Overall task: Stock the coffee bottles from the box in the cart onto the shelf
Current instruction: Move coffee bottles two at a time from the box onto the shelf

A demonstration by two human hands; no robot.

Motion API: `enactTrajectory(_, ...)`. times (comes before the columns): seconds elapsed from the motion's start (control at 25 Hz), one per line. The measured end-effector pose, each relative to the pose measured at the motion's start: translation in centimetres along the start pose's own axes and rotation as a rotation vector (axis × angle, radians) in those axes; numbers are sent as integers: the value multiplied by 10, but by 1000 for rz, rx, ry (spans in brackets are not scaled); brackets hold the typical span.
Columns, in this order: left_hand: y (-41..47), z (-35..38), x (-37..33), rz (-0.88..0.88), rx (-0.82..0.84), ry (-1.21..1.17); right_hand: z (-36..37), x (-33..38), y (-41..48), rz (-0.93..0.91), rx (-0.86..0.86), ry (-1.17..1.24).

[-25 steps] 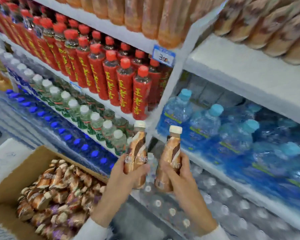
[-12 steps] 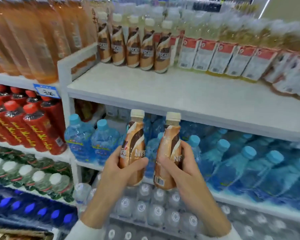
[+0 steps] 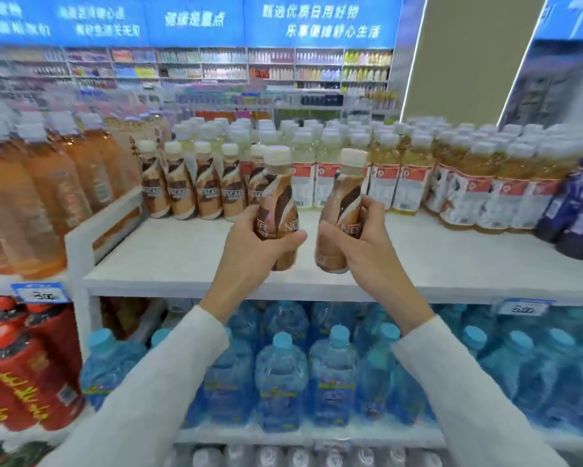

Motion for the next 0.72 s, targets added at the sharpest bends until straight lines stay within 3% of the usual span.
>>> enactTrajectory(0.44, 18, 8, 49, -26, -55, 119, 10, -49, 20, 66, 19, -102)
enactTrajectory(0.72, 20, 1, 60, -58, 190, 69, -11, -67, 19, 132, 95, -113)
Point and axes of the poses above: each hand's wrist, its own y-axis towards the middle knuckle, its own z-axis out of the palm, x = y × z, the point moved 8 cm from there along y, towards the middle knuckle, and after that the axes turned 4 degrees about z, right-handed, at the moved point
